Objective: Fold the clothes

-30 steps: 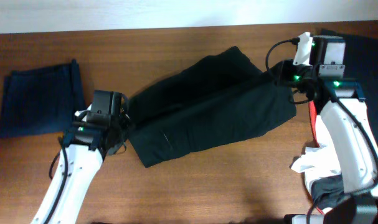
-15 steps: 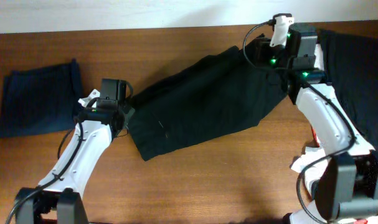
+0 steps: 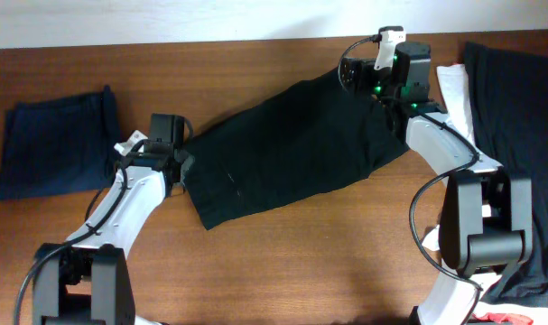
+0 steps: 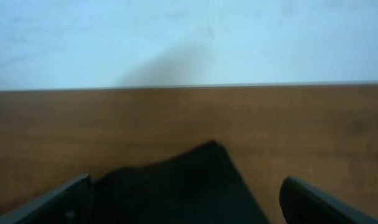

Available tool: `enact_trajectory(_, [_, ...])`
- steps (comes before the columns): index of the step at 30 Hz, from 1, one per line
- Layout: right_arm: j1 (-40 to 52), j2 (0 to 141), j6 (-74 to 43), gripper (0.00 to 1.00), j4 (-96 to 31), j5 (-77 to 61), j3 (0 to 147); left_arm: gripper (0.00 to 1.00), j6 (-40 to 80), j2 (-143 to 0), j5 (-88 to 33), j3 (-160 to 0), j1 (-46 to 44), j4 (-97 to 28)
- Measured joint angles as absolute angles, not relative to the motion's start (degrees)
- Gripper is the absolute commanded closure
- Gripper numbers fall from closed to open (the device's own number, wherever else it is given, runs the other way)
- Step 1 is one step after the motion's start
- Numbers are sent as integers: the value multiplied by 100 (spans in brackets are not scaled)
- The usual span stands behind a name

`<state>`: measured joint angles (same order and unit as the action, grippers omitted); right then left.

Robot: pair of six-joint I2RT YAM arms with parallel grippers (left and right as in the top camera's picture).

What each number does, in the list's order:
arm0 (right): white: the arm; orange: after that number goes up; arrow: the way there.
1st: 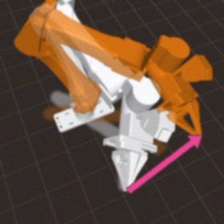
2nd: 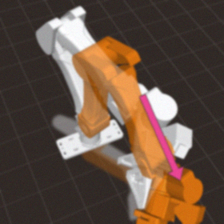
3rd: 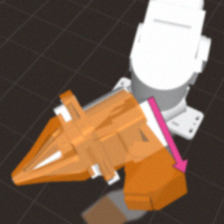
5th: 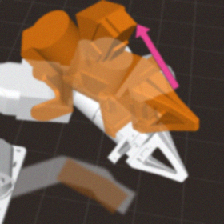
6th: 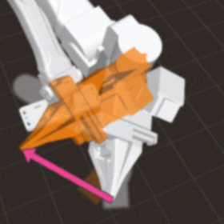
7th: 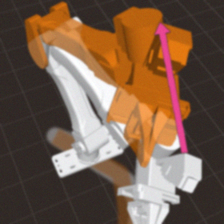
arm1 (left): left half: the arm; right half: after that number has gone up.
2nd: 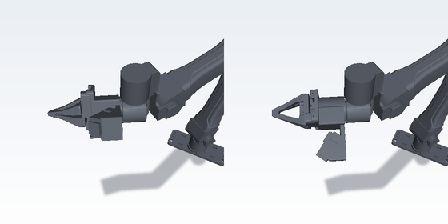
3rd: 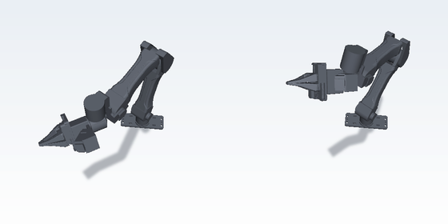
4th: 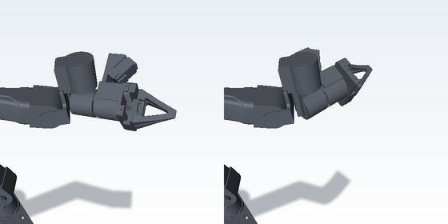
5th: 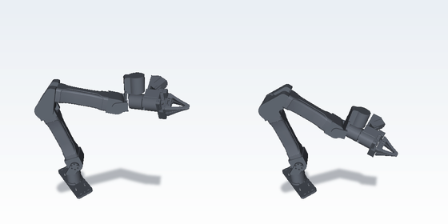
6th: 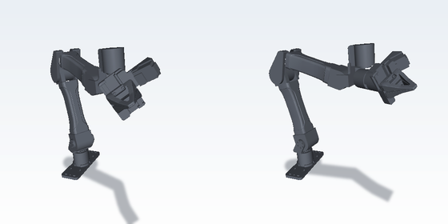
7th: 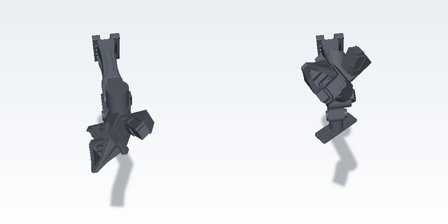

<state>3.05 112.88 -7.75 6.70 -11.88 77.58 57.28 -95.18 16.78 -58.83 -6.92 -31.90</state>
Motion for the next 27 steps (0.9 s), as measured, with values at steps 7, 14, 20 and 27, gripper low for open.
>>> enact_trajectory(7, [-139,10575,-773,1,-2963,-1166,7808,1,5089,-9522,1031,-5887,-687,-3935])
enact_trajectory(14, [-263,10348,-775,6,-4582,-1168,7819,16,4213,-9725,-75,-5889,-687,-3760])
enact_trajectory(20, [-263,10346,-773,29,-4901,-1140,7819,94,3623,-10416,-996,-5983,-661,-3286])
enact_trajectory(27, [-263,10320,-554,77,-5107,-1212,7819,100,2895,-10521,-1092,-6156,-528,-4429])
